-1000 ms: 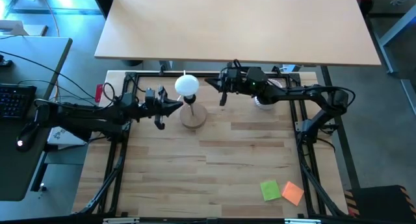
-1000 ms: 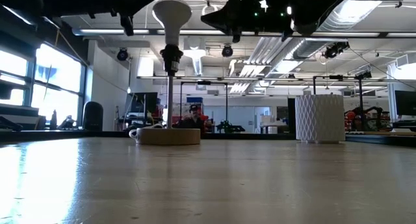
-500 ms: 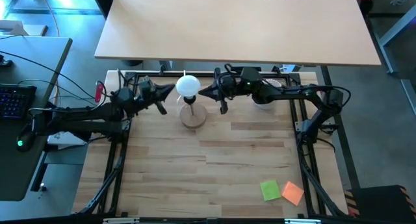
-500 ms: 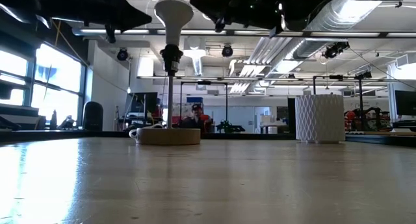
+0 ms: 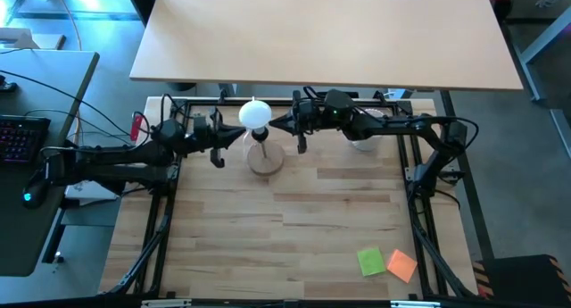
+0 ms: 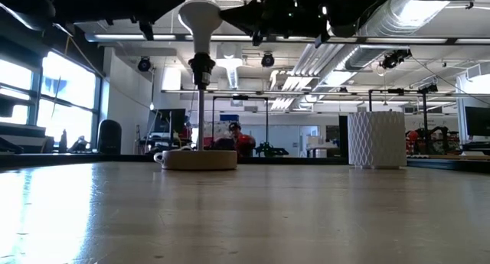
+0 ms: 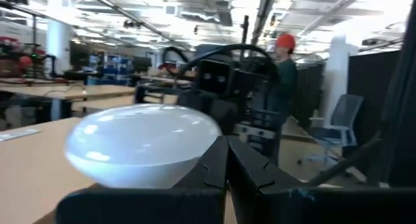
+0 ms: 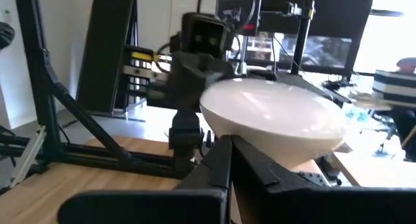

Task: Screw lightbulb
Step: Remove the lightbulb from the lamp

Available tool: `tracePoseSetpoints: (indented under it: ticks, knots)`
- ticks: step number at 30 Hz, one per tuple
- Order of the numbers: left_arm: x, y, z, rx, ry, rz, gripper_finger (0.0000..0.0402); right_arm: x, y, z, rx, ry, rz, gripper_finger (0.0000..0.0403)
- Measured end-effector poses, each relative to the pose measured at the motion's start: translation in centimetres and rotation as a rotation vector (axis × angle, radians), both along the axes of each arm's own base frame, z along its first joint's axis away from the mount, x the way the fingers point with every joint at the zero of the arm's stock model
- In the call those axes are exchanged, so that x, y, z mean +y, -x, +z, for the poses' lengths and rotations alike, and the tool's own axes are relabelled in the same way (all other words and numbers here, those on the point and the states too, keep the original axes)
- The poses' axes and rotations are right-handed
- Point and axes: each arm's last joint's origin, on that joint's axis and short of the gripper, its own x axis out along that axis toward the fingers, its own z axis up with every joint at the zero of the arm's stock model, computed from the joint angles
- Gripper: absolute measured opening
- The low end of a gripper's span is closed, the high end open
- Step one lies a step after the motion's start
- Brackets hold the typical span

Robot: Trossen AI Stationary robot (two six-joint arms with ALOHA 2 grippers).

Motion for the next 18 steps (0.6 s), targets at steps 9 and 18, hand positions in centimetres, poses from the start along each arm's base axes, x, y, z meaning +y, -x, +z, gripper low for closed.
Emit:
tracePoseSetpoints:
  ticks: [9,18]
  knots:
    - [-1.9,-0.5,-0.3,0.026,0.007,-0.101,0.0,-0.8,0.2,-0.2,0.041,-0.035,-0.165,0.0002]
    - [-0.8,-0.4,-2.0,0.219,0.02,0.281,0.0,-0.4,1.9,1.5,0.12,0.037,-0.359,0.0002]
